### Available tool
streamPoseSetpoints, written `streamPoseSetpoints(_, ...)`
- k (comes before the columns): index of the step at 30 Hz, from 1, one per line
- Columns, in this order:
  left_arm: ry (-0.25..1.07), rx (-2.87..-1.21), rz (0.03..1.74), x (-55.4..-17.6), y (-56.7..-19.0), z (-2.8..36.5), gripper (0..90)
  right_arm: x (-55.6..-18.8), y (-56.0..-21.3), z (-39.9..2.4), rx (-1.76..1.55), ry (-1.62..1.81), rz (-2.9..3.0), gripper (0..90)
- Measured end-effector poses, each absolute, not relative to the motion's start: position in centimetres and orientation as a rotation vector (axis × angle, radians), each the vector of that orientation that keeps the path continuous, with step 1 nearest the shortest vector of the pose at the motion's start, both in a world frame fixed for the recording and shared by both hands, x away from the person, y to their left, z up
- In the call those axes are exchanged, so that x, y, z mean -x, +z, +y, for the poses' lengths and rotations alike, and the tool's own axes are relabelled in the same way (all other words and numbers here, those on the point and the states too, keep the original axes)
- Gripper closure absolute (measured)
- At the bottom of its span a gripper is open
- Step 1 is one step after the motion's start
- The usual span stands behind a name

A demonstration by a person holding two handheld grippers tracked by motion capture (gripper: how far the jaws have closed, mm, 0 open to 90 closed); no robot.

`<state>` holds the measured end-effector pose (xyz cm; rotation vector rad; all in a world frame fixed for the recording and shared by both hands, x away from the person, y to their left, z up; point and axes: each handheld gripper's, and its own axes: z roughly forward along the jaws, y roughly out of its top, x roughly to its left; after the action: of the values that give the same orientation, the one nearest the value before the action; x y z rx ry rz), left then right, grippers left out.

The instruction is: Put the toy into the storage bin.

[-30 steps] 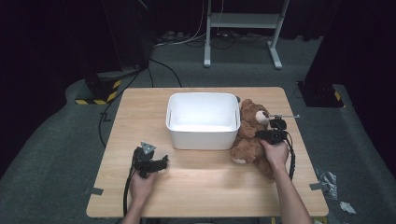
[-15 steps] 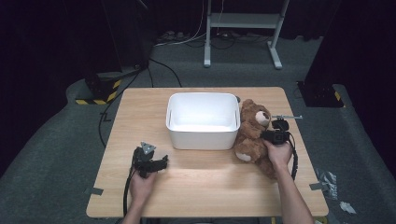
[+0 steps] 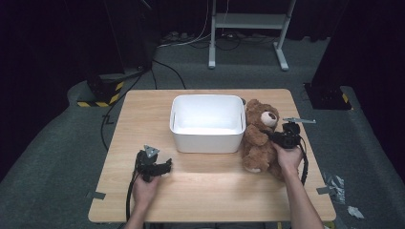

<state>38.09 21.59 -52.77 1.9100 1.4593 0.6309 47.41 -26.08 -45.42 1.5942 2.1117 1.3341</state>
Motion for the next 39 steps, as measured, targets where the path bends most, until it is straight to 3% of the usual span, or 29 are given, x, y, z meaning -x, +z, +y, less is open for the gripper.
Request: streamPoseSetpoints(39, 0.636, -1.917, 1.455, -38.1, -52.7, 21.6, 19.3, -42.4, -39.7, -27.9, -1.342, 1.454, 2.042, 81.1)
